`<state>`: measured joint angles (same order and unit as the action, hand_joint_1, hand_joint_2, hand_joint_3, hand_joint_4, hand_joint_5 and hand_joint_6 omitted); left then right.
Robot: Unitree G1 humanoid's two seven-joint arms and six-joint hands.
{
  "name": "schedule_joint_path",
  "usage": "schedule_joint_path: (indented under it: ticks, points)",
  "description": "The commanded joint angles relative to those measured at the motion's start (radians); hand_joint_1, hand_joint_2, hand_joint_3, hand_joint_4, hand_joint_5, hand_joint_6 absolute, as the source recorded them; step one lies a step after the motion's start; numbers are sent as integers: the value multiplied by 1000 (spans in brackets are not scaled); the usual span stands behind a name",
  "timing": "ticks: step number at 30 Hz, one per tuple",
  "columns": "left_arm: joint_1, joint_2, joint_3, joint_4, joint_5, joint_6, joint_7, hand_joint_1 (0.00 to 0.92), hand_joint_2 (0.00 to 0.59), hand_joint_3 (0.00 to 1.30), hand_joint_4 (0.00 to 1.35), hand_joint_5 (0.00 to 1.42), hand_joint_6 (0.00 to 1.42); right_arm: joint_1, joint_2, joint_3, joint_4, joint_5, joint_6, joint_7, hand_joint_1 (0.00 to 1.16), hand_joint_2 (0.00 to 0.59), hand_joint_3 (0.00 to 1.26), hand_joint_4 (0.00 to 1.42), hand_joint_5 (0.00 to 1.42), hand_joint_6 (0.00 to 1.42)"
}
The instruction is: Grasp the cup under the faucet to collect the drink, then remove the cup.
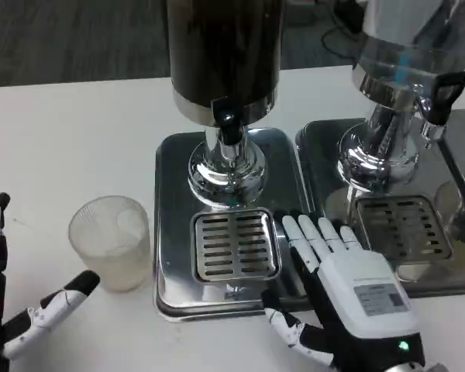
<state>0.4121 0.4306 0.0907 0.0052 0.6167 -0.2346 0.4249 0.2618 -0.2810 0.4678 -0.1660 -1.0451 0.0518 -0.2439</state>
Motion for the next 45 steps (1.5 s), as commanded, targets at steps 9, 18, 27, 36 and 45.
schedule_joint_path:
  ticks: [9,18,27,36,45]
  points:
    - [-201,82,-8,474,-202,-438,-69,0,0,0,0,0,0,12,40,9,19,-10,36,-40,369,418,0,0,0,0]
    - [-281,44,-53,667,-169,-499,-12,48,0,0,0,0,0,7,43,13,26,-11,39,-43,373,417,0,0,0,0]
    - [-350,64,-111,726,-119,-451,-8,163,7,0,0,0,0,10,44,13,26,-9,44,-45,376,416,0,0,0,0]
    - [-419,55,-134,757,-117,-433,-18,218,19,0,0,0,0,14,51,14,21,-8,53,-42,380,422,0,0,0,0]
    - [-492,29,-160,844,-162,-492,-28,214,22,0,0,0,28,14,51,10,15,-4,59,-38,395,418,0,0,0,0]
